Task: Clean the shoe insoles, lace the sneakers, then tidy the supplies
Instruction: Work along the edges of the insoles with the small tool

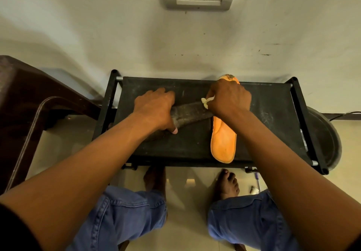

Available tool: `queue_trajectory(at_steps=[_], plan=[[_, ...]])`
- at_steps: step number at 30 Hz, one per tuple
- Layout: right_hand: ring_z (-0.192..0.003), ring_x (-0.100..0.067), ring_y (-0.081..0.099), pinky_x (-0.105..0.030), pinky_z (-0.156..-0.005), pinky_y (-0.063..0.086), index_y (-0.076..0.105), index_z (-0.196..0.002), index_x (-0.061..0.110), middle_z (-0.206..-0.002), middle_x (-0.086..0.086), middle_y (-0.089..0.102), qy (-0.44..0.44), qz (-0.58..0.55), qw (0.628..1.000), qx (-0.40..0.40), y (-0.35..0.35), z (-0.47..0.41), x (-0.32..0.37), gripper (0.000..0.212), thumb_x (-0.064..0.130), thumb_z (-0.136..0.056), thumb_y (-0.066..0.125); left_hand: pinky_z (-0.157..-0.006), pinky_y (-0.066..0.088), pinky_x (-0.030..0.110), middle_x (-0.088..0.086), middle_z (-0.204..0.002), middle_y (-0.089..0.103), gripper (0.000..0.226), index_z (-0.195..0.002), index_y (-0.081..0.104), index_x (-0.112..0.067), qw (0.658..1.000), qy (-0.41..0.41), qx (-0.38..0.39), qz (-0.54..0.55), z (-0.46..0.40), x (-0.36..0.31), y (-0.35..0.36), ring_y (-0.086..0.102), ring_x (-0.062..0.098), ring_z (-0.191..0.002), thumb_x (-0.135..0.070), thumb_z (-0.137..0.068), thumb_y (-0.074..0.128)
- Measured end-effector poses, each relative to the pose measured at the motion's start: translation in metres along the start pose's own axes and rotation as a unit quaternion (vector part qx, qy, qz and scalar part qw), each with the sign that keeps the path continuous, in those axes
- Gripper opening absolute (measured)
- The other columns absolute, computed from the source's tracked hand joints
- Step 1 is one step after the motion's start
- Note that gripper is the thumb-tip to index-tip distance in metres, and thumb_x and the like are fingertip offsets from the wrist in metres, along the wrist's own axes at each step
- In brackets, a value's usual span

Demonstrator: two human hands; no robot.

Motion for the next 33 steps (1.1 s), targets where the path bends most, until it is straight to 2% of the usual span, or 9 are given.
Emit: queue_trajectory(at_steps=[4, 7, 10, 13, 16, 20, 23, 29, 33], plan=[[-0.092, -0.020, 0.065, -0.030, -0.068, 0.048, 0.074, -0.107, 0.022, -0.102, -0.003, 0.071, -0.040, -0.029, 0.999, 0.007, 0.004, 0.008, 0.014, 0.018, 0.027, -0.091, 0.070, -0.082, 0.050, 0.042, 0.000, -0.123, 0.055, 0.086, -0.124, 0.054, -0.026, 1.000, -0.001, 0.000, 0.000, -0.001, 0.000, 0.000, 0.056, 0.026, -0.114, -0.060, -0.054, 0.092], [-0.091, -0.019, 0.063, -0.030, -0.065, 0.046, 0.071, -0.104, 0.024, -0.099, 0.001, 0.068, -0.116, -0.035, 0.992, 0.032, 0.007, 0.024, 0.039, 0.017, 0.029, -0.088, 0.071, -0.084, 0.051, 0.043, 0.001, -0.123, 0.055, 0.087, -0.124, 0.053, -0.026, 1.000, -0.002, -0.003, -0.005, -0.001, -0.003, 0.000, 0.057, 0.026, -0.113, -0.059, -0.053, 0.092], [-0.092, -0.022, 0.062, -0.037, -0.072, 0.053, 0.067, -0.101, 0.023, -0.098, -0.002, 0.064, -0.170, -0.012, 0.985, 0.038, 0.008, 0.038, 0.056, 0.021, 0.036, -0.086, 0.072, -0.086, 0.051, 0.045, 0.001, -0.125, 0.055, 0.090, -0.126, 0.052, -0.027, 1.000, -0.007, -0.003, -0.008, -0.001, -0.003, 0.001, 0.057, 0.027, -0.116, -0.060, -0.052, 0.092], [-0.096, -0.023, 0.060, -0.035, -0.073, 0.051, 0.065, -0.104, 0.023, -0.103, -0.003, 0.063, -0.143, 0.009, 0.989, 0.026, 0.007, 0.035, 0.046, 0.021, 0.033, -0.087, 0.071, -0.085, 0.052, 0.045, 0.001, -0.123, 0.055, 0.090, -0.125, 0.052, -0.027, 1.000, -0.005, -0.002, -0.007, -0.001, -0.003, 0.000, 0.057, 0.027, -0.114, -0.062, -0.052, 0.091], [-0.096, -0.025, 0.063, -0.034, -0.068, 0.046, 0.068, -0.106, 0.022, -0.103, -0.004, 0.066, -0.065, 0.030, 0.997, -0.003, -0.001, 0.022, 0.018, 0.016, 0.027, -0.091, 0.066, -0.081, 0.050, 0.043, 0.000, -0.121, 0.055, 0.085, -0.122, 0.054, -0.027, 1.000, 0.000, 0.000, -0.007, 0.000, -0.002, -0.001, 0.057, 0.026, -0.112, -0.061, -0.054, 0.091], [-0.095, -0.023, 0.066, -0.031, -0.070, 0.049, 0.072, -0.106, 0.026, -0.101, -0.002, 0.069, 0.009, -0.006, 1.000, 0.010, -0.010, 0.011, -0.009, 0.022, 0.041, -0.090, 0.071, -0.082, 0.051, 0.043, 0.001, -0.122, 0.055, 0.084, -0.122, 0.055, -0.026, 1.000, 0.000, 0.003, -0.012, 0.001, -0.003, -0.002, 0.058, 0.027, -0.112, -0.060, -0.055, 0.091], [-0.094, -0.021, 0.065, -0.030, -0.069, 0.050, 0.074, -0.108, 0.025, -0.102, -0.002, 0.070, -0.006, -0.018, 1.000, 0.014, -0.008, 0.013, -0.006, 0.020, 0.035, -0.091, 0.072, -0.083, 0.052, 0.043, 0.001, -0.122, 0.055, 0.084, -0.123, 0.055, -0.025, 1.000, -0.001, 0.006, -0.014, 0.002, -0.004, -0.003, 0.058, 0.027, -0.113, -0.060, -0.055, 0.092], [-0.084, -0.019, 0.061, -0.029, -0.060, 0.041, 0.069, -0.103, 0.026, -0.097, 0.001, 0.067, -0.114, -0.009, 0.992, 0.058, 0.010, 0.039, 0.029, 0.017, 0.033, -0.088, 0.071, -0.083, 0.051, 0.042, 0.001, -0.123, 0.056, 0.086, -0.125, 0.055, -0.026, 1.000, -0.002, 0.005, -0.016, 0.002, -0.005, -0.004, 0.058, 0.026, -0.112, -0.060, -0.055, 0.092], [-0.085, -0.020, 0.063, -0.030, -0.062, 0.041, 0.069, -0.104, 0.025, -0.096, -0.001, 0.068, -0.053, 0.001, 0.998, 0.016, 0.002, 0.031, 0.014, 0.018, 0.039, -0.092, 0.068, -0.080, 0.050, 0.041, 0.000, -0.121, 0.056, 0.084, -0.123, 0.055, -0.026, 1.000, 0.000, 0.006, -0.014, 0.001, -0.004, -0.003, 0.058, 0.026, -0.111, -0.061, -0.055, 0.091]])
Point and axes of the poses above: each hand's wrist, its own z-axis away from the middle knuckle, its own y-axis out of the palm, x = y × z, the point moved 3 cm from there along -z, towards the middle knuckle
